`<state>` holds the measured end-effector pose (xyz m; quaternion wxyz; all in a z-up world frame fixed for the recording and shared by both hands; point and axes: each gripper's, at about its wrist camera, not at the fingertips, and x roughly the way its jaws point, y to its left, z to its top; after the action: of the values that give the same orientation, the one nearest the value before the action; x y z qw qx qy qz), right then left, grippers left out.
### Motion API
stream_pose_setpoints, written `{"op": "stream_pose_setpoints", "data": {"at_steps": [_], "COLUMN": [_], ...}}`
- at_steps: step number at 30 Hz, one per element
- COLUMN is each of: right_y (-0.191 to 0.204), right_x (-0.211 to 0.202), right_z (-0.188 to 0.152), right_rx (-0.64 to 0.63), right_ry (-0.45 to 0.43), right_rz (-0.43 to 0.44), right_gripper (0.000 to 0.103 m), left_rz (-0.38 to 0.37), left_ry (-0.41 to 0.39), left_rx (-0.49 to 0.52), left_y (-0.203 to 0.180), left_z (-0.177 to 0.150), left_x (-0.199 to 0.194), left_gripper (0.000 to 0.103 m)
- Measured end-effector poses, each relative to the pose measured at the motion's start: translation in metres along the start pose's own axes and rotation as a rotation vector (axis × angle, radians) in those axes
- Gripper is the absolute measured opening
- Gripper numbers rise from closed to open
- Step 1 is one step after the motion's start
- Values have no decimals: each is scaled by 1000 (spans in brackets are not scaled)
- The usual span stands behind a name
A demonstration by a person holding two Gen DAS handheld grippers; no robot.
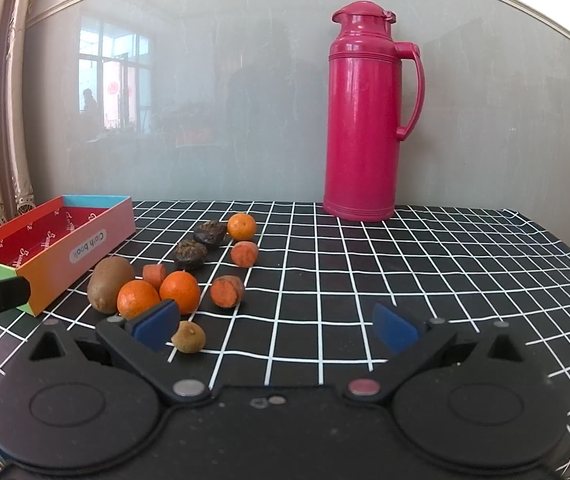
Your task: Organize fruits
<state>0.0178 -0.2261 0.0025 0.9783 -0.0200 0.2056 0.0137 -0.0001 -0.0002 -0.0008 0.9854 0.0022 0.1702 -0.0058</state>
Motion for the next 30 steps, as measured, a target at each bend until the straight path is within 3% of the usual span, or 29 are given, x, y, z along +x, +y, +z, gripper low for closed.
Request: {"op": "stream_pose_setpoints", "data": {"at_steps": [23, 26, 30], "right_y": [-2, -3, -4], "right_x": [-1, -1, -2], "right_z": [-1, -1, -1], "right_rx": [6, 14, 20], "right_ry": [-6, -8, -16], "right_rz": [-4, -9, -22], "right_gripper": [103, 103, 103], "left_rz": [3, -45, -98], "left_ry": [15, 17, 82], "left_rx": [17, 9, 40], "left_y": [-4, -6, -19], "left_z": [1, 2, -2], "left_x": [2, 4, 19], "left_gripper": [103, 103, 103]}}
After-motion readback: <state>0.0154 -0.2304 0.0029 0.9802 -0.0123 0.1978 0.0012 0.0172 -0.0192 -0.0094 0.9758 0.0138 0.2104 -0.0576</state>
